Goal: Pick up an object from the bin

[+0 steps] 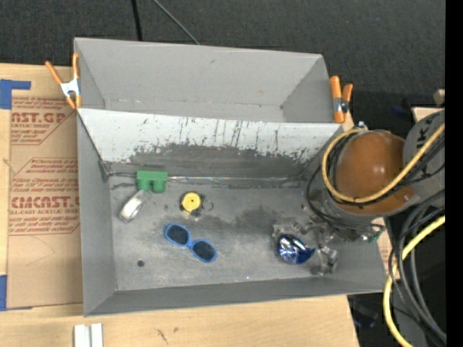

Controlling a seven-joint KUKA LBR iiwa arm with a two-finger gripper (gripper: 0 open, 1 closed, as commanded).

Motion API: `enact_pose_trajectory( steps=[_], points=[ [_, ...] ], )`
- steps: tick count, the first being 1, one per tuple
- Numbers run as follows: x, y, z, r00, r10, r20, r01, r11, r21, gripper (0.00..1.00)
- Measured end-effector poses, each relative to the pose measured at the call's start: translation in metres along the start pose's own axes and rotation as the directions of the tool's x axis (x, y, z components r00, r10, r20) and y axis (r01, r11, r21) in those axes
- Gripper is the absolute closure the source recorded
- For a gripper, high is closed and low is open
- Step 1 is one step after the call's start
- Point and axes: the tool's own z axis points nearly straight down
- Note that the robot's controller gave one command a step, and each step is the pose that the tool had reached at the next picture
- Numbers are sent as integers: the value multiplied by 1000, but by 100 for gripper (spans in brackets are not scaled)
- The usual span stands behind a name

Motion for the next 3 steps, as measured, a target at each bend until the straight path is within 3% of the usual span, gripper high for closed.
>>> enact_pose_trajectory(
  steps=[1,2,3],
  points=[
    [0,-2,0,1000,2,1,-2,1000,3,100],
    [7,19,-126,1000,-14,5,14,1000,10,100],
    [-6,-32,-190,907,-422,1,422,906,10,100]
  ],
)
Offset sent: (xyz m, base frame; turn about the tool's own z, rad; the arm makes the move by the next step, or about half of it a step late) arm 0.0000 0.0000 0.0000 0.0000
